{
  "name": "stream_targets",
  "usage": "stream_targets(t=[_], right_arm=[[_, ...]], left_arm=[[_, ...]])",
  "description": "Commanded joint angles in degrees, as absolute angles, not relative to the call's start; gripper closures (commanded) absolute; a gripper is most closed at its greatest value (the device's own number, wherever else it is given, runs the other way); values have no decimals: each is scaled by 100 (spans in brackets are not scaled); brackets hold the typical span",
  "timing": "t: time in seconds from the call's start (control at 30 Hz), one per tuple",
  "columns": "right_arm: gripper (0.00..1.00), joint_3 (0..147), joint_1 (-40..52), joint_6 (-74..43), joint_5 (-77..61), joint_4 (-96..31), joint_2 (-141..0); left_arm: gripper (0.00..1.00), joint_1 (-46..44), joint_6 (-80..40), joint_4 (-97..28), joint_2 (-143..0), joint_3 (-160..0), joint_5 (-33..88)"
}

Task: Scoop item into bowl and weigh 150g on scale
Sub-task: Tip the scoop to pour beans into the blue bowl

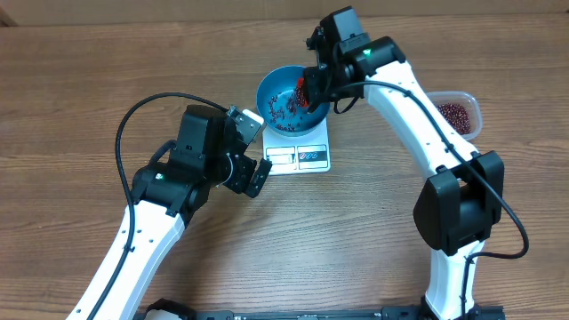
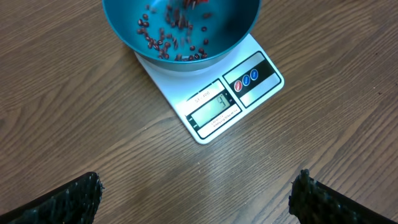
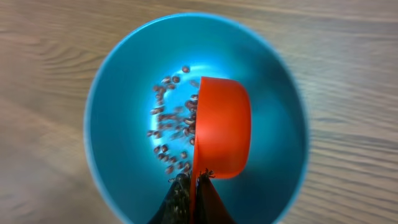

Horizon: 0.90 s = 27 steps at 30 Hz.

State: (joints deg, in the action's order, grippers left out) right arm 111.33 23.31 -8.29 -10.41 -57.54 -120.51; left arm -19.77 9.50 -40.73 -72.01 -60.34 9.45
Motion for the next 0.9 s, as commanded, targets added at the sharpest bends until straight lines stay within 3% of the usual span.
stream_targets(t=[0.0,0.63,0.87], right_arm=[[96,11334,2528,-725,-71,-5638,-12022],[96,11378,3378,-421,1750,-5686,-11666],[96,11378,3413,-425,1769,-5710,-11546]], left_arm=[[0,-1953,1072,-4069,-7157,-6018,1007],[0,-1953,1072,-4069,-7157,-6018,1007],[0,-1953,1072,-4066,-7157,-6018,1009]])
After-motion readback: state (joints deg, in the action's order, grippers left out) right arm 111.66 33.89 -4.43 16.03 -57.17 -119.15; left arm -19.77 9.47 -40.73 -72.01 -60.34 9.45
